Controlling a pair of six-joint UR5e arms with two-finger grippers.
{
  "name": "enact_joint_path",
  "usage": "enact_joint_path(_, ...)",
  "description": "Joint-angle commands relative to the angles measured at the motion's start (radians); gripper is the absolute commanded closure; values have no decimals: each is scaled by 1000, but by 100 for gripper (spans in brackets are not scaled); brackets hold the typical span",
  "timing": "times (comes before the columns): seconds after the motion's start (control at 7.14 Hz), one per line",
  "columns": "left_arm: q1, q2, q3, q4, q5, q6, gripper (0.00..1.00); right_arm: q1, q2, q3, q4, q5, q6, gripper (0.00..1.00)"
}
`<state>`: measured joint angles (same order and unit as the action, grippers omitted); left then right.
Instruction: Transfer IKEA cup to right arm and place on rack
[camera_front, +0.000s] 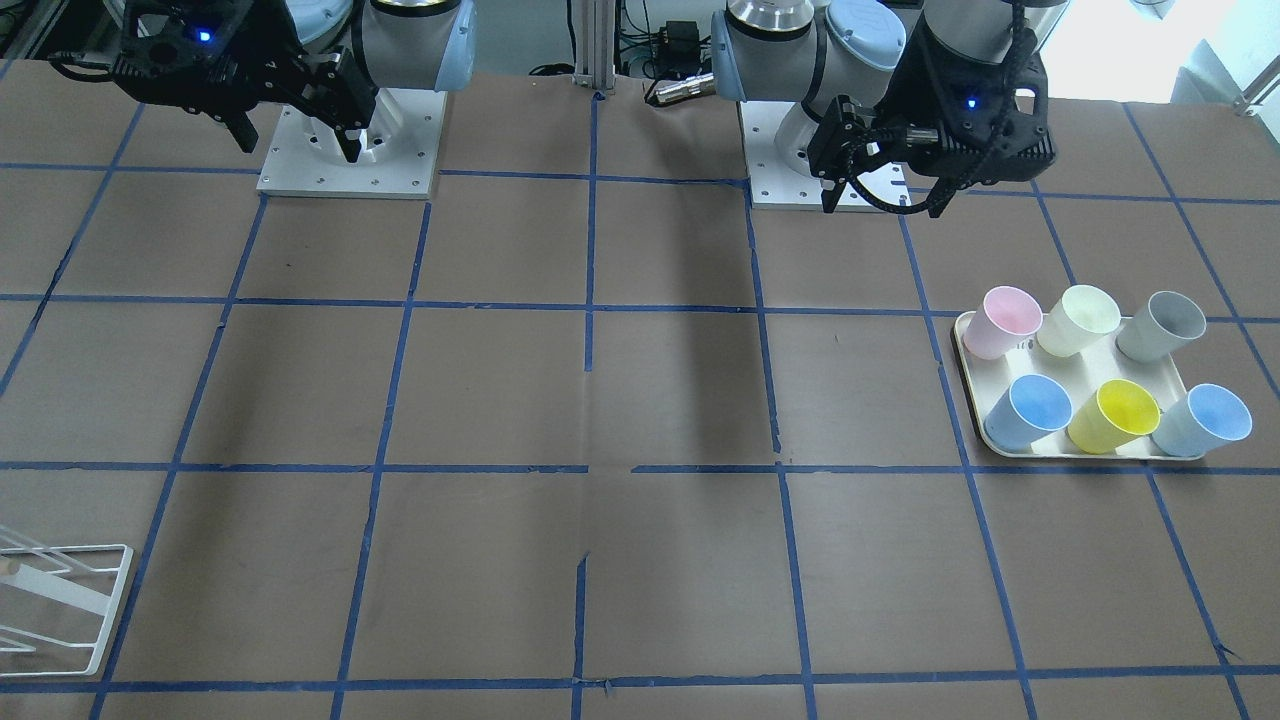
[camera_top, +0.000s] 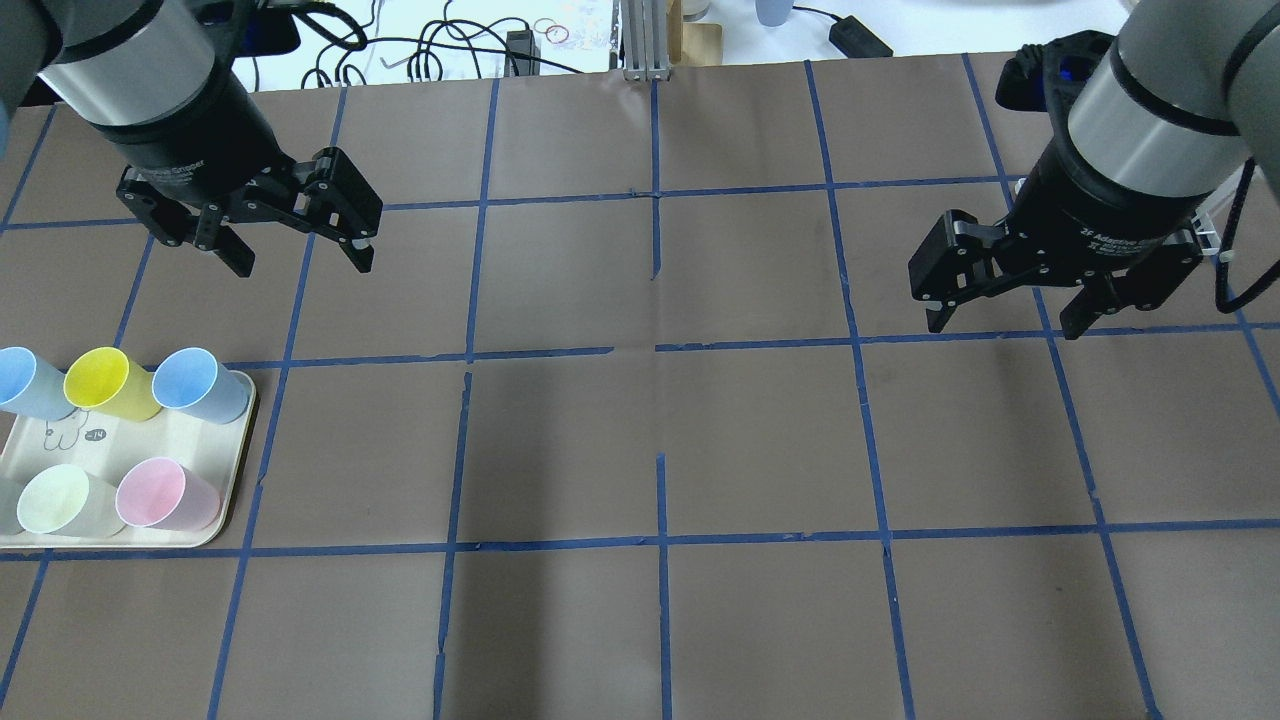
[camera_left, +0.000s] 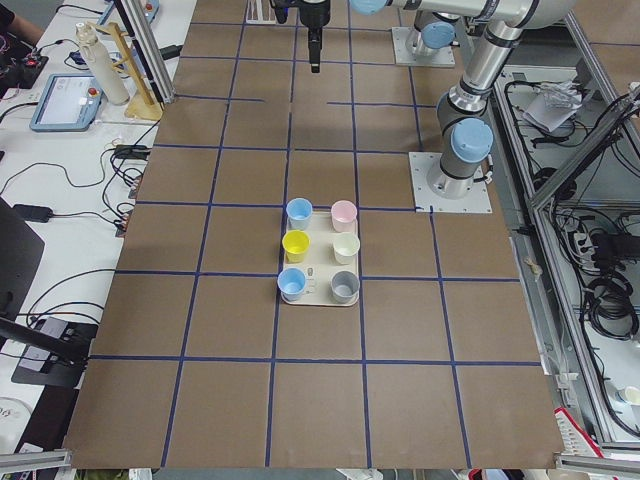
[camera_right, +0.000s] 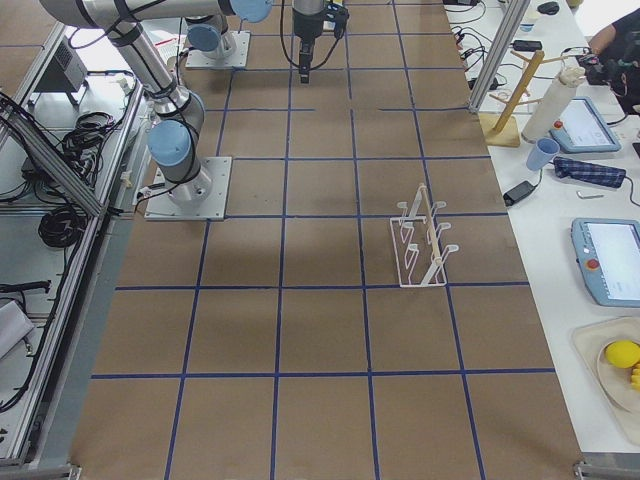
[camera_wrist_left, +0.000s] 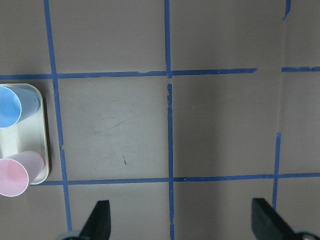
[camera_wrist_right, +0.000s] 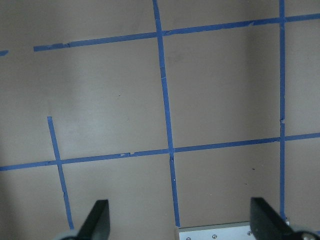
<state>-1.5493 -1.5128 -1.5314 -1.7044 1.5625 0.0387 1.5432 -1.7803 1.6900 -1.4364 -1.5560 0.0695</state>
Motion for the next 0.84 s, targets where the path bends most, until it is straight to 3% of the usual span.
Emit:
enact_joint_path(0.0,1,5,-9,0,-7,1,0,0,-1,-1,-4,-1,0,0)
enact_joint_path(0.28,35,8,-21,-6,2,97,0,0,1,0,-1,-1,13,0)
enact_joint_path(0.56,214,-18,-97,11,-10,319,0,0,1,0,-4,-2,13,0)
enact_joint_path(0.7,291,-39,-137,117,-10,464,0,0,1,0,-1,-1,12,0)
